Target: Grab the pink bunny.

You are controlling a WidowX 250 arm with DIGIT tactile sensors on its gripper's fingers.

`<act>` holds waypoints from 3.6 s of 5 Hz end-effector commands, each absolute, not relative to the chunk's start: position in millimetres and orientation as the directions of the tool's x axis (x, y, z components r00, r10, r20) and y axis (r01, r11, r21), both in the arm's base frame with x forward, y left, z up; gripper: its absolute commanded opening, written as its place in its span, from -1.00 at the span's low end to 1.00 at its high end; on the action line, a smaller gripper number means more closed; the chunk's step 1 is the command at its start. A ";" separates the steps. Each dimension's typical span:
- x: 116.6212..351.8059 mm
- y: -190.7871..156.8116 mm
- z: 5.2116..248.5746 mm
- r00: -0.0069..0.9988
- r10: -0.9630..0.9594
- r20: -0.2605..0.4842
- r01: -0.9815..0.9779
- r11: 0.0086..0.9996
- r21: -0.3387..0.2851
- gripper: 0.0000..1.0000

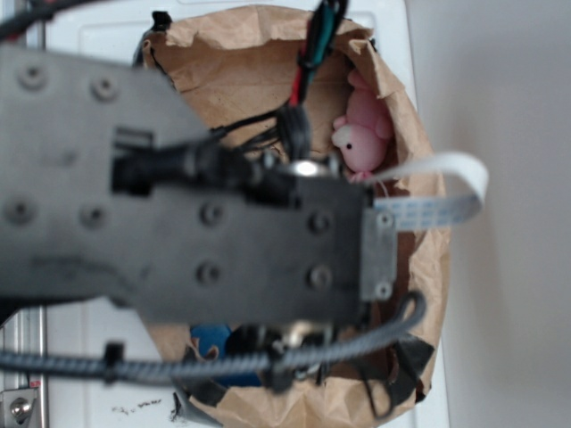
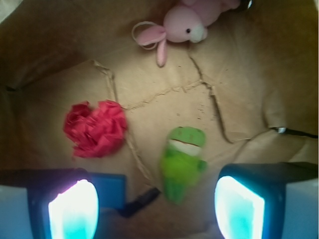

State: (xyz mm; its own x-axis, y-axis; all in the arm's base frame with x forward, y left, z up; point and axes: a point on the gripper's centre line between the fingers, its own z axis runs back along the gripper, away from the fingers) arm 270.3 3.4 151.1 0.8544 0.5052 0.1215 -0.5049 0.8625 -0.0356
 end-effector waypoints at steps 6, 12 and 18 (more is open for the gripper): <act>304.9 67.9 110.5 0.754 0.625 0.200 -0.624 0.777 -0.077 1.00; 398.1 66.2 65.2 0.667 0.648 0.367 -0.638 0.751 -0.168 1.00; 399.8 72.5 53.6 0.662 0.637 0.396 -0.649 0.751 -0.123 -1.00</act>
